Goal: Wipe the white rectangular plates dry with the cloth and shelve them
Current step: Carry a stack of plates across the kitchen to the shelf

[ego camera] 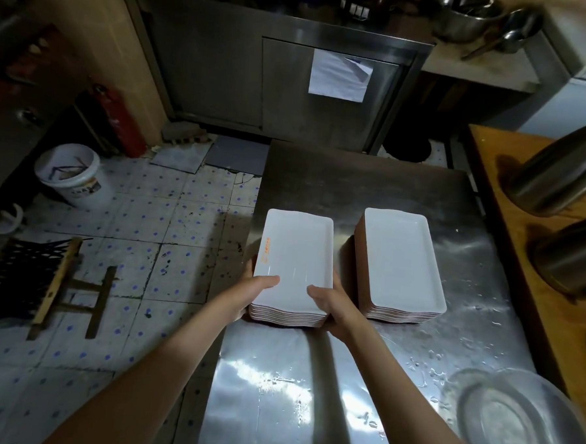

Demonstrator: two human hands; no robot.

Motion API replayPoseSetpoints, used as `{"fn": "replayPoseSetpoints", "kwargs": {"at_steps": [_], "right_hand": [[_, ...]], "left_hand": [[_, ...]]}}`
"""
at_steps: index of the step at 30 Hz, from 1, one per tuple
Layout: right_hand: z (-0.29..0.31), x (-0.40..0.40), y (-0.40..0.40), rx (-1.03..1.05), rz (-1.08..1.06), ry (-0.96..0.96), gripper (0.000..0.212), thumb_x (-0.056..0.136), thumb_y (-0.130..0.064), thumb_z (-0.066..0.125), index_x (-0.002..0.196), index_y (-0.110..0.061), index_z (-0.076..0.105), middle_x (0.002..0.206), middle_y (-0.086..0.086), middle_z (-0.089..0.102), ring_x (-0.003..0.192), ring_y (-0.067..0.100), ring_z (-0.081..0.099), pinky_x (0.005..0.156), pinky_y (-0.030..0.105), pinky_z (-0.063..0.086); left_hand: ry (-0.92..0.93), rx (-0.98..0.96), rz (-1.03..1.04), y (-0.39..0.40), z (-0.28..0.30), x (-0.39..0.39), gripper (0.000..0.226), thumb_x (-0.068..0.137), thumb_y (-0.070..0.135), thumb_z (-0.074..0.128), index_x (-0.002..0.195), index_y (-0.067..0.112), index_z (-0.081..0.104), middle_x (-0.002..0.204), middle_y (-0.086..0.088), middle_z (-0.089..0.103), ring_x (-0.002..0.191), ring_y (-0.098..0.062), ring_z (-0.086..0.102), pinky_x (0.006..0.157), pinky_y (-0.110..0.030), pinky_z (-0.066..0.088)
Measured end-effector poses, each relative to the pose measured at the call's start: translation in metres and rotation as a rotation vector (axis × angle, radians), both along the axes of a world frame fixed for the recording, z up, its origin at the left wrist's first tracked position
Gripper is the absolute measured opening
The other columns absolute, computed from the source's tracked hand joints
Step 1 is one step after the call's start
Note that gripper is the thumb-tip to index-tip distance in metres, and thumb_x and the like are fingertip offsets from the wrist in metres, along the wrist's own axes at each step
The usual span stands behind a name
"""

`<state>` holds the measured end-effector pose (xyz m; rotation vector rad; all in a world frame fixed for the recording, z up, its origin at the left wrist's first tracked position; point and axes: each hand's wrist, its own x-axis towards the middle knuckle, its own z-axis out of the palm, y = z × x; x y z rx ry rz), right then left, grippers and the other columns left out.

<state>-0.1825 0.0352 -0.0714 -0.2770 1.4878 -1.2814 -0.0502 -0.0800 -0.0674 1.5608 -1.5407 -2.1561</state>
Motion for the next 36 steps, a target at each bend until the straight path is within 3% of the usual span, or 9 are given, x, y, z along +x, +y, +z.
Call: {"fn": "replayPoseSetpoints", "kwargs": {"at_steps": [2, 5, 8, 11, 15, 22, 29, 32, 36], "right_hand": [[0.0, 0.0, 0.002, -0.021, 0.004, 0.005, 0.08, 0.062, -0.005, 0.059, 0.134, -0.032, 0.04, 0.123, 0.005, 0.062, 0.111, 0.027, 0.06, 0.088, 0.046, 0.053], [0.003, 0.002, 0.006, -0.025, 0.012, 0.003, 0.082, 0.063, -0.003, 0.059, 0.136, -0.036, 0.04, 0.123, 0.003, 0.062, 0.112, 0.028, 0.06, 0.08, 0.042, 0.055], [0.009, 0.005, 0.012, -0.017, -0.012, 0.011, 0.084, 0.062, -0.005, 0.059, 0.137, -0.037, 0.04, 0.121, 0.002, 0.064, 0.109, 0.027, 0.062, 0.086, 0.048, 0.054], [0.021, 0.013, 0.022, -0.002, -0.046, 0.005, 0.081, 0.062, -0.006, 0.057, 0.134, -0.041, 0.041, 0.118, -0.001, 0.066, 0.103, 0.023, 0.064, 0.075, 0.041, 0.056], [0.039, 0.028, 0.036, 0.029, -0.085, 0.002, 0.081, 0.061, -0.012, 0.057, 0.134, -0.044, 0.04, 0.119, -0.004, 0.065, 0.099, 0.02, 0.065, 0.062, 0.034, 0.054], [0.066, 0.061, 0.073, 0.001, -0.202, 0.057, 0.081, 0.061, -0.012, 0.055, 0.129, -0.053, 0.04, 0.118, -0.01, 0.064, 0.103, 0.021, 0.063, 0.073, 0.043, 0.052], [0.086, 0.089, 0.127, -0.041, -0.374, 0.117, 0.081, 0.06, -0.011, 0.053, 0.132, -0.045, 0.039, 0.109, -0.007, 0.066, 0.086, 0.018, 0.065, 0.064, 0.036, 0.052], [0.093, 0.095, 0.159, -0.057, -0.438, 0.139, 0.079, 0.062, -0.014, 0.054, 0.132, -0.045, 0.038, 0.112, -0.003, 0.064, 0.093, 0.023, 0.064, 0.069, 0.043, 0.054], [0.098, 0.097, 0.206, -0.069, -0.568, 0.171, 0.08, 0.063, -0.015, 0.058, 0.137, -0.039, 0.036, 0.118, 0.005, 0.062, 0.102, 0.03, 0.062, 0.082, 0.054, 0.052]], "left_hand": [[0.018, -0.02, -0.012, 0.004, 0.003, 0.001, 0.064, 0.094, 0.012, 0.057, 0.146, 0.021, 0.021, 0.142, 0.003, 0.043, 0.122, -0.02, 0.045, 0.092, -0.032, 0.035], [0.023, -0.032, -0.024, 0.009, 0.003, 0.005, 0.066, 0.093, 0.01, 0.056, 0.147, 0.022, 0.02, 0.142, -0.002, 0.044, 0.116, -0.018, 0.046, 0.092, -0.032, 0.036], [0.038, -0.051, -0.038, 0.012, 0.006, 0.008, 0.069, 0.091, 0.008, 0.06, 0.147, 0.02, 0.022, 0.141, -0.007, 0.047, 0.119, -0.024, 0.05, 0.097, -0.037, 0.043], [0.07, -0.063, -0.048, 0.016, 0.015, 0.013, 0.065, 0.09, 0.005, 0.06, 0.145, 0.017, 0.027, 0.136, -0.007, 0.052, 0.111, -0.021, 0.054, 0.09, -0.033, 0.044], [0.103, -0.109, -0.15, 0.022, 0.033, 0.02, 0.066, 0.09, 0.005, 0.06, 0.144, 0.017, 0.025, 0.135, -0.006, 0.051, 0.115, -0.021, 0.052, 0.098, -0.036, 0.044], [0.12, -0.183, -0.317, 0.039, 0.055, 0.033, 0.072, 0.089, 0.012, 0.063, 0.148, 0.019, 0.022, 0.141, -0.004, 0.048, 0.125, -0.025, 0.049, 0.106, -0.043, 0.041], [0.175, -0.231, -0.495, 0.077, 0.074, 0.031, 0.072, 0.09, 0.012, 0.062, 0.147, 0.018, 0.02, 0.143, -0.004, 0.045, 0.126, -0.025, 0.047, 0.104, -0.039, 0.042], [0.213, -0.248, -0.573, 0.102, 0.083, 0.022, 0.07, 0.091, 0.009, 0.06, 0.147, 0.017, 0.02, 0.138, -0.001, 0.046, 0.126, -0.024, 0.047, 0.097, -0.033, 0.042], [0.28, -0.179, -0.669, 0.145, 0.093, 0.006, 0.078, 0.084, 0.004, 0.066, 0.147, 0.014, 0.022, 0.14, -0.006, 0.047, 0.125, -0.025, 0.049, 0.103, -0.038, 0.043]]}}
